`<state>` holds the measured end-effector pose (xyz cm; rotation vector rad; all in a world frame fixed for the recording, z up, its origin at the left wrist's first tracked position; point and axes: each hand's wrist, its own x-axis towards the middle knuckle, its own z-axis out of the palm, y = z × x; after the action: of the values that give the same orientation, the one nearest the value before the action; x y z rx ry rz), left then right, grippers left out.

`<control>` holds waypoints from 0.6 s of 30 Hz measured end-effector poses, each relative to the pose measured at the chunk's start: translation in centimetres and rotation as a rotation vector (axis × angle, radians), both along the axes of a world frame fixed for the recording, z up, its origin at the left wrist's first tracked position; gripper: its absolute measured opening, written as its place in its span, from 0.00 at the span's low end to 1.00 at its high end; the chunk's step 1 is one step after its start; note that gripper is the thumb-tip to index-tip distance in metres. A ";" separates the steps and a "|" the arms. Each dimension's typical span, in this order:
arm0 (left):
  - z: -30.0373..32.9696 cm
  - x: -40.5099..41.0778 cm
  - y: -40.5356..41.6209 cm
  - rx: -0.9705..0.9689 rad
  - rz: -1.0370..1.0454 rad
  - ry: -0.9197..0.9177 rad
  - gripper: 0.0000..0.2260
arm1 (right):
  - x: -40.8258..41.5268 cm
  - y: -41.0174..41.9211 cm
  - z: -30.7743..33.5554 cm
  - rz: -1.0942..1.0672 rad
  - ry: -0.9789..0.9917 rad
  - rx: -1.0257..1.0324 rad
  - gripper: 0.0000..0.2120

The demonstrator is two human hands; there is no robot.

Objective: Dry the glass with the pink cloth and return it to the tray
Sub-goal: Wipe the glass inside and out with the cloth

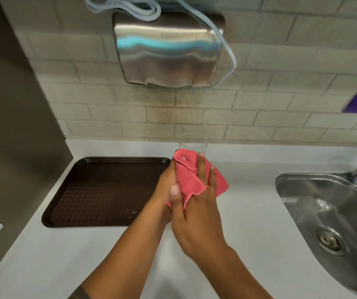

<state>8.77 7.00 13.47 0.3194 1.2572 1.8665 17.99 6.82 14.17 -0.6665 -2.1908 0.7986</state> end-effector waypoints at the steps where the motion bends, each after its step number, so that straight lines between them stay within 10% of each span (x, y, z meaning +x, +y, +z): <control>1: 0.0 0.3 0.1 0.067 0.010 -0.017 0.20 | -0.4 0.8 0.7 -0.010 0.005 -0.024 0.36; 6: 1.3 -1.8 0.1 -0.118 -0.092 0.111 0.23 | -1.4 5.0 3.2 0.059 0.119 -0.270 0.34; 11: 1.0 -1.9 0.1 -0.107 -0.087 0.030 0.24 | -0.8 4.9 1.6 0.118 0.121 -0.533 0.11; 14: 0.7 -2.3 0.1 -0.051 -0.085 -0.026 0.24 | -0.7 4.7 0.3 0.113 0.161 -0.695 0.29; 16: 0.5 -2.2 0.2 -0.022 -0.059 -0.074 0.25 | -0.6 4.2 0.1 0.121 0.205 -0.713 0.13; 18: 0.4 -2.3 0.3 -0.005 -0.027 -0.111 0.25 | -0.4 4.0 0.3 0.186 0.239 -0.726 0.19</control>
<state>6.43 7.28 13.83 0.2260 1.1771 1.8319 17.56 10.78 14.52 -0.6598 -1.7350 1.7118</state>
